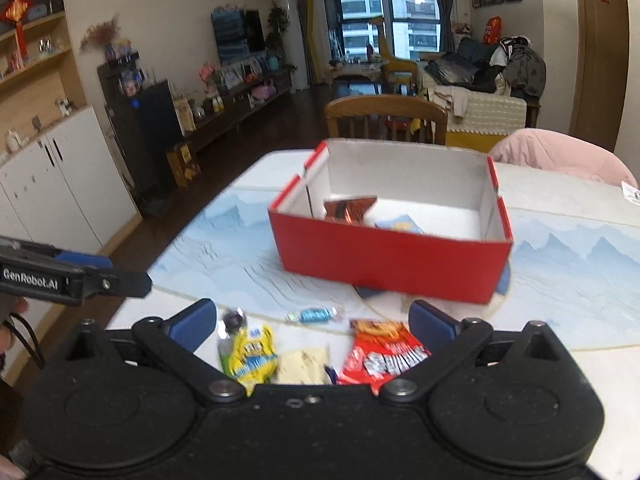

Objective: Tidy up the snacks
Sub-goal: 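Withdraw both grippers from the box toward the snack pile, then grasp the red chip bag with the right gripper while the left grasps the yellow Minion cup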

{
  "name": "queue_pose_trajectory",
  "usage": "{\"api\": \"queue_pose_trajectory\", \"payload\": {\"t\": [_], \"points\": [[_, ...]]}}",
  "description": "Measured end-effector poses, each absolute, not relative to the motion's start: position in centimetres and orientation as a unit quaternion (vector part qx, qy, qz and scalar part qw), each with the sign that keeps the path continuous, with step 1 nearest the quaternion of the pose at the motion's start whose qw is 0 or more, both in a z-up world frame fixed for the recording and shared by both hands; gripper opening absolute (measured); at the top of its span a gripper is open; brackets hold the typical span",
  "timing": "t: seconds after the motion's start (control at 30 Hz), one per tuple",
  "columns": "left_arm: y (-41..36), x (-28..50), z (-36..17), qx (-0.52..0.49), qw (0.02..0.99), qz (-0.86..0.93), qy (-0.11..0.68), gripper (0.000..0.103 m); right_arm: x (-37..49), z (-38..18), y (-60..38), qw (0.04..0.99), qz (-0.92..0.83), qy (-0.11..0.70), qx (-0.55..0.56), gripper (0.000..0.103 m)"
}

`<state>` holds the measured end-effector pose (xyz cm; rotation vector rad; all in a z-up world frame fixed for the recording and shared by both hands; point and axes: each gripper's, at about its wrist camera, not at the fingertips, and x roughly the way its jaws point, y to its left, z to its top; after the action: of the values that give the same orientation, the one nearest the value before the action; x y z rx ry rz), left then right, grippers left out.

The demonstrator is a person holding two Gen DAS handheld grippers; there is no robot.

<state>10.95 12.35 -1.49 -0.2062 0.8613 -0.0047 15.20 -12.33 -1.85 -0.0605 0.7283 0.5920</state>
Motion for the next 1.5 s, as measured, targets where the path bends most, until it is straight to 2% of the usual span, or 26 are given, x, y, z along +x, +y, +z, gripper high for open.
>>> {"api": "queue_pose_trajectory", "payload": {"t": [0.43,1.23,1.5], "points": [[10.7,12.3,-7.4,-0.122,0.861,-0.016,0.494,0.081,15.9,-6.6,-14.7,0.88,0.242,0.406,-0.052,0.102],[9.1,21.3,-11.8,-0.217,0.79,0.07,0.569,0.079,26.7,-12.4,-12.6,0.829,0.191,0.524,-0.025,0.096],[8.3,22.4,-12.4,-0.21,0.783,0.076,0.581,0.068,27.2,-13.1,-12.0,0.815,0.211,0.539,-0.023,0.093]]}}
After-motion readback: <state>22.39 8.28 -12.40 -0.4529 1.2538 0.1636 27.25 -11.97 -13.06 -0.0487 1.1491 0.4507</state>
